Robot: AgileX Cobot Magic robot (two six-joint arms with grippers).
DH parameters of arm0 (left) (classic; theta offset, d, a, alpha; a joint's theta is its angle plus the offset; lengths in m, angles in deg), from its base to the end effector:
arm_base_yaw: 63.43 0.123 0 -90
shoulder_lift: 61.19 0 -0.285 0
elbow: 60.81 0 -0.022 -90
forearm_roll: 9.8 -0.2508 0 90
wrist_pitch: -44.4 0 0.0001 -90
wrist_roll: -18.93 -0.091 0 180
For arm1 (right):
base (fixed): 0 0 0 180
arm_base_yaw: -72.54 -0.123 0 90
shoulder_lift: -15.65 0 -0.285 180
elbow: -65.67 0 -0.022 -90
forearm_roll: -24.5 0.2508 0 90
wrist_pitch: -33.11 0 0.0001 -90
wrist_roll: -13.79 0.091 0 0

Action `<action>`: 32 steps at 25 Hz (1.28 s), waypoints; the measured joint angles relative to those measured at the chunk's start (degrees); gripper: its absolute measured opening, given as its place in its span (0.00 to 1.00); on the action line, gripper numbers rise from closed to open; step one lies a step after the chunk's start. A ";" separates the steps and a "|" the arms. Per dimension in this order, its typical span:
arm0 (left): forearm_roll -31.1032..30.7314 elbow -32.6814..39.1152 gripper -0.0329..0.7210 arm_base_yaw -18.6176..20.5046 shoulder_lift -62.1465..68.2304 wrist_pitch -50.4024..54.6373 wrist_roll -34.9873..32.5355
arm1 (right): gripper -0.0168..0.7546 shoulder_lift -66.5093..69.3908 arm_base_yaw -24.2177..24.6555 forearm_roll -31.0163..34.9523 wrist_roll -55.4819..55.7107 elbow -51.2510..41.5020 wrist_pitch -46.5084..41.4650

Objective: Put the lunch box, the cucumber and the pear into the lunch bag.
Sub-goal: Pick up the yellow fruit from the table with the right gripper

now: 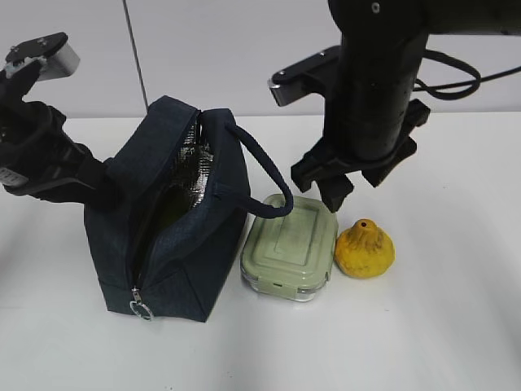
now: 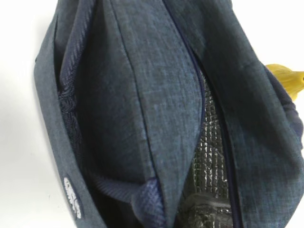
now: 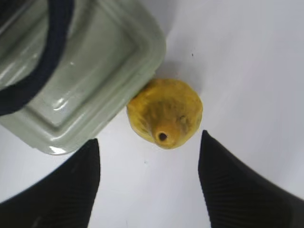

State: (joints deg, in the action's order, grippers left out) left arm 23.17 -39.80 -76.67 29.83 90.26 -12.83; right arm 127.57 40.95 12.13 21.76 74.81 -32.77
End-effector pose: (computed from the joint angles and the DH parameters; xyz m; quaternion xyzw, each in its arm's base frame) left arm 0.2682 -0.0997 0.2597 0.2170 0.9287 -0.2051 0.2197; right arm 0.3280 0.1808 0.2660 -0.2359 0.9614 -0.0629 0.1270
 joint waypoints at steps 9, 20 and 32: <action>-0.05 0.00 0.05 0.00 0.00 0.18 0.00 | 0.67 3.49 5.58 5.16 -2.95 -0.88 0.00; -0.05 0.00 0.05 0.00 0.00 0.23 0.00 | 0.64 8.58 5.58 5.84 -3.57 -1.33 1.10; -0.43 0.00 0.05 0.00 0.00 0.18 0.00 | 0.23 8.04 5.58 0.39 -3.22 -1.55 2.16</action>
State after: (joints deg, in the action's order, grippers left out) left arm 22.74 -39.80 -76.67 29.83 90.44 -12.83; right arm 135.61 46.53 12.53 18.54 73.27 -30.60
